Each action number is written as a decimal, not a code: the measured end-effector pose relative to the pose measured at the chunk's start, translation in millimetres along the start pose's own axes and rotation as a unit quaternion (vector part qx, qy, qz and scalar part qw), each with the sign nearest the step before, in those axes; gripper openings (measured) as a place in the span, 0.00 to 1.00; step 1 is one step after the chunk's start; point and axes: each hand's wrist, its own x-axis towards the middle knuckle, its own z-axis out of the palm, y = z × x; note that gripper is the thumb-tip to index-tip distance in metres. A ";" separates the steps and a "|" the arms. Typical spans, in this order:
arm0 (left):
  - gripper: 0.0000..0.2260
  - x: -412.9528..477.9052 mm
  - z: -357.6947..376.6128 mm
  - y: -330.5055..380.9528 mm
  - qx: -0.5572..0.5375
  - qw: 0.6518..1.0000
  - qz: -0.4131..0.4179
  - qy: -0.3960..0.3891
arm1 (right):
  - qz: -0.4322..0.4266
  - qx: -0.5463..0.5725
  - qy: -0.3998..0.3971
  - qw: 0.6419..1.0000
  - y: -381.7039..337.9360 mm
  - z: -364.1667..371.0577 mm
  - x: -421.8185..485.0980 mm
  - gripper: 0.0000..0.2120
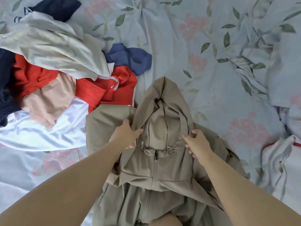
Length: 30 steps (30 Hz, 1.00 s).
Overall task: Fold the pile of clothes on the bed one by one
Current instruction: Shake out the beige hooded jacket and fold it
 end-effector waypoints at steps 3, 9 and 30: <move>0.07 17.7 16.7 5.6 -0.027 0.999 0.021 0.022 | 0.014 0.031 -0.019 0.999 -6.5 14.6 23.9 0.14; 0.06 37.8 17.0 32.5 -0.192 0.980 -0.036 -0.038 | 0.035 0.111 0.021 0.993 -23.0 13.4 56.5 0.10; 0.28 104.8 -68.6 215.4 -0.300 0.903 0.300 0.072 | -0.384 0.049 0.174 0.906 -214.5 -58.8 99.1 0.29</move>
